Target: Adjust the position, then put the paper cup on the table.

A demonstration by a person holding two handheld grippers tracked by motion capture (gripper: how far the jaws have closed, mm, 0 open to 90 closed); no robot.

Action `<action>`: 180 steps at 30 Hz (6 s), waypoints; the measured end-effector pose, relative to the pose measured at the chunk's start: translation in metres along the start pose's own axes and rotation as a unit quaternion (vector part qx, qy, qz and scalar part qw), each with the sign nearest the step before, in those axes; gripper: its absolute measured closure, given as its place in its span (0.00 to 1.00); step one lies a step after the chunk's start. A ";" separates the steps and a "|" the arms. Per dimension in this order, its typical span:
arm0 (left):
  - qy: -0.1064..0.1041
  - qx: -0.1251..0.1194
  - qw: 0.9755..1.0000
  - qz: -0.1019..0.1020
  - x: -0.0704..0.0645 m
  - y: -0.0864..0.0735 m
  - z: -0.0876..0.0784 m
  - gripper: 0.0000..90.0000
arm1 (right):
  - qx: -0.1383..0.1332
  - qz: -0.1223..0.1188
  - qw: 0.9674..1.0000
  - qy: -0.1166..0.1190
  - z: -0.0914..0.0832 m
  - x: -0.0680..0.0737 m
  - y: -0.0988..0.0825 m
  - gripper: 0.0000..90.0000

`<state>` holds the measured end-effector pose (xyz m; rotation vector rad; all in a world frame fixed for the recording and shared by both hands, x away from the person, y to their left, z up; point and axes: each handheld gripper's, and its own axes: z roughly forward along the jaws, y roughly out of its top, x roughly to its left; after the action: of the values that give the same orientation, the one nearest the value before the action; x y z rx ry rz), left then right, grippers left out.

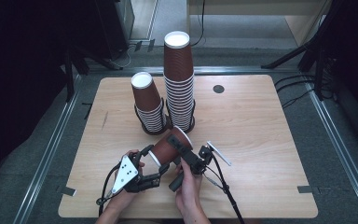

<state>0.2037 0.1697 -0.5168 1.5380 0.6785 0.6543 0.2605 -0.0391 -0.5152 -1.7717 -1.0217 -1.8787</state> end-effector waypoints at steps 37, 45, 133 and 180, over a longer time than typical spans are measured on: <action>0.000 0.004 0.999 -0.054 0.021 -0.005 -0.006 0.13 | -0.124 -0.235 0.962 -0.062 -0.031 0.018 0.031 0.12; 0.018 0.013 0.998 -0.057 0.028 -0.009 -0.008 0.13 | -0.147 -0.282 0.944 -0.084 -0.042 0.018 0.047 0.12; 0.131 0.044 0.988 -0.073 0.077 -0.032 -0.052 0.12 | -0.169 -0.550 0.743 -0.343 -0.065 -0.071 0.157 0.11; 0.129 0.043 0.988 -0.078 0.078 -0.033 -0.053 0.13 | -0.152 -0.557 0.768 -0.276 -0.104 -0.053 0.145 0.00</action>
<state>0.2141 0.2652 -0.5444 1.4734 1.0237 0.7197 0.2955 -0.2219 -0.5243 -2.1859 -2.5645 -2.1981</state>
